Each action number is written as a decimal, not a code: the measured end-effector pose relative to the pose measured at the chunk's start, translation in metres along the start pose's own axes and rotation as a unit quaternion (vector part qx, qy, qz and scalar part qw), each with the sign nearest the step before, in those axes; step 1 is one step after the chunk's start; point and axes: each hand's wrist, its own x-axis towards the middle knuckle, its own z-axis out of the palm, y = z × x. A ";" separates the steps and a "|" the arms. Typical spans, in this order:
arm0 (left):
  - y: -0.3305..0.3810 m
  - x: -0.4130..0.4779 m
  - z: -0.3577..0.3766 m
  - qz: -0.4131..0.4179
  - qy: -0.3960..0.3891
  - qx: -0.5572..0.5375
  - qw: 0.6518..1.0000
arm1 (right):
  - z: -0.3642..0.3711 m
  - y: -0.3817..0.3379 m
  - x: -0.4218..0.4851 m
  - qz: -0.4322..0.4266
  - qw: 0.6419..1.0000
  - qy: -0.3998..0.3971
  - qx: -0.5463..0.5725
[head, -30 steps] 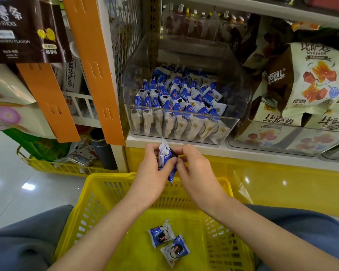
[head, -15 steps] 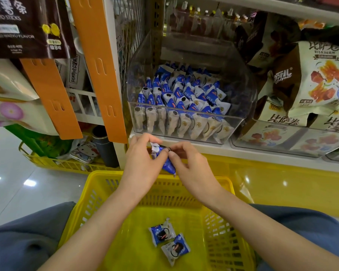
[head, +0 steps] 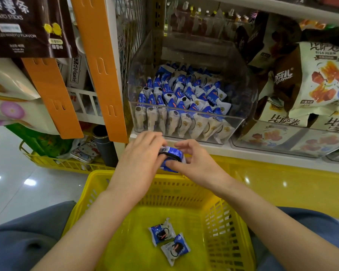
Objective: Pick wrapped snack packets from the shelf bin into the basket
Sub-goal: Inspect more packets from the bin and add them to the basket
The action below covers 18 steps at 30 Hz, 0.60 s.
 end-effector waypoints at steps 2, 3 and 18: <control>0.004 -0.004 -0.001 0.040 -0.020 0.029 0.999 | -0.003 -0.001 0.000 0.008 1.000 -0.025 -0.014; 0.005 -0.005 0.000 0.047 -0.029 0.023 0.998 | -0.004 -0.001 -0.001 0.009 0.999 -0.032 -0.017; 0.004 -0.005 0.009 -0.065 0.005 -0.117 0.991 | 0.008 0.004 0.000 -0.005 0.997 0.025 0.072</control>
